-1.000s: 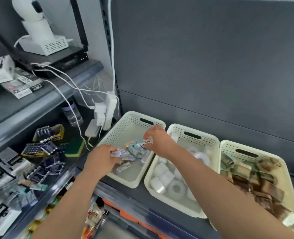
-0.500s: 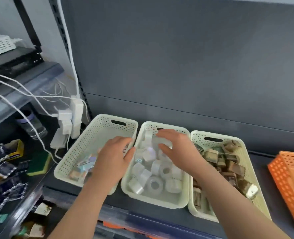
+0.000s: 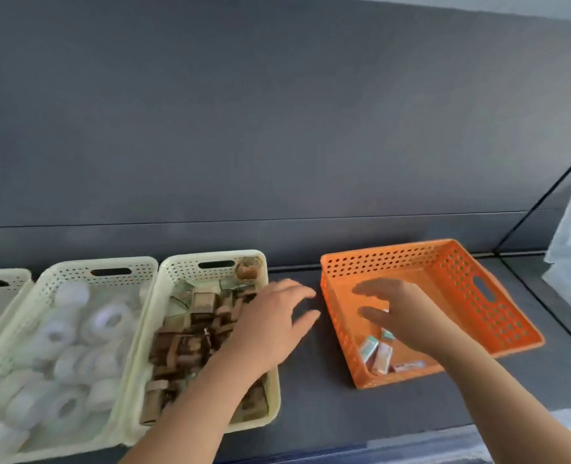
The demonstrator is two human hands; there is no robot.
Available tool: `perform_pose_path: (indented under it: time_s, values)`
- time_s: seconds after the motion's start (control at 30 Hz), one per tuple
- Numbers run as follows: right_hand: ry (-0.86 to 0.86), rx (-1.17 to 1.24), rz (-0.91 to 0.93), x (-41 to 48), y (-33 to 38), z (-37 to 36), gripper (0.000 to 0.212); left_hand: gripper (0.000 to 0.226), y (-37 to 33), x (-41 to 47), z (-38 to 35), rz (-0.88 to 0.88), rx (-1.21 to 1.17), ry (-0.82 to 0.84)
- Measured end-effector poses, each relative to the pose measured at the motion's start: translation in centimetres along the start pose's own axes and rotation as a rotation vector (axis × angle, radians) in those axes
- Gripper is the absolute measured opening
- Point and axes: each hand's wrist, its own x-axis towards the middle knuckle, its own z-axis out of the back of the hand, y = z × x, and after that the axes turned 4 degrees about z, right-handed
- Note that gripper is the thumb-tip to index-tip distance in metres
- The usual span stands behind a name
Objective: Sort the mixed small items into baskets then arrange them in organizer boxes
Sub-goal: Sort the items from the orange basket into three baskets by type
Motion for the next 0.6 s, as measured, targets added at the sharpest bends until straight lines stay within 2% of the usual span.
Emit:
perform_pose_path:
  time_s: [0.13,0.33,0.4,0.5,0.6]
  values:
    - [0.223,-0.104,0.042,1.2,-6.6,1.0,0.038,0.043,-3.1,2.5,-4.5,0.076,-0.002,0.088]
    - [0.473,-0.231,0.211,3.9,-11.0,0.5,0.037,0.048,-5.1,3.1,-7.4,0.228,0.004,0.033]
    - [0.475,-0.251,0.253,4.6,-11.9,0.7,0.033,0.048,-5.4,3.1,-7.6,0.264,0.008,0.026]
    - [0.368,-0.233,0.337,4.9,-13.0,0.7,0.029,0.049,-5.8,3.1,-7.8,0.313,0.015,0.020]
    - [0.409,-0.067,0.508,4.6,-12.9,0.1,0.022,0.052,-6.5,3.2,-7.9,0.360,0.024,0.004]
